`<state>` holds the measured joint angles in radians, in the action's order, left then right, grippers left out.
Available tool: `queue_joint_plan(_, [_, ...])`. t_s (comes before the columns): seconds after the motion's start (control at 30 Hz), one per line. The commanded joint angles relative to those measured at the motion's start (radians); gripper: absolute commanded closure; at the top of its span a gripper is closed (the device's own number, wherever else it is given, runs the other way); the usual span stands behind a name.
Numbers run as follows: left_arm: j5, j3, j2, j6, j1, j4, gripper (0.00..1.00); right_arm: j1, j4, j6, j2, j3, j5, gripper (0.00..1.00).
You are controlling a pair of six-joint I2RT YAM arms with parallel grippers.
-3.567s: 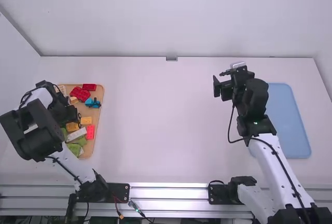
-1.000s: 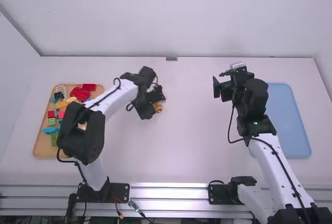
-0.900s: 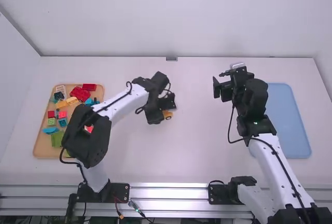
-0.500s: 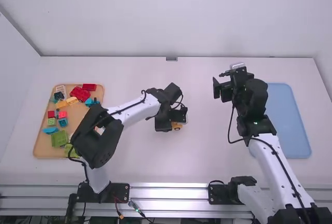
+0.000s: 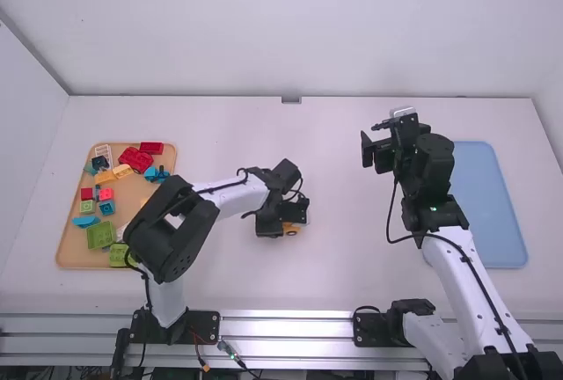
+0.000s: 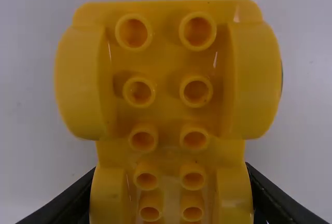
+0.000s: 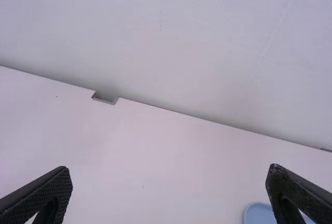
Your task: Assemble lego blocks to make yellow taxi
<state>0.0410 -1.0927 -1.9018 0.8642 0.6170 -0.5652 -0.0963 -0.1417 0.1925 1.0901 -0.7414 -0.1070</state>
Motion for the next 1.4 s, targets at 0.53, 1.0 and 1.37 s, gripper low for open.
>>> queue_joint_plan(0.53, [-0.165, -0.245, 0.006, -0.018, -0.040, -0.323, 0.01, -0.003, -0.011, -0.001, 0.004, -0.044, -0.001, 0.01])
queue_joint_plan(1.0, [-0.148, -0.420, 0.021, -0.012, -0.461, -0.553, 0.01, -0.008, -0.009, -0.001, 0.004, -0.044, -0.001, 0.01])
queue_joint_plan(1.37, [-0.002, -0.405, 0.021, 0.022, -0.867, -0.500, 0.01, -0.009, -0.035, -0.002, 0.004, -0.044, 0.000, 0.01])
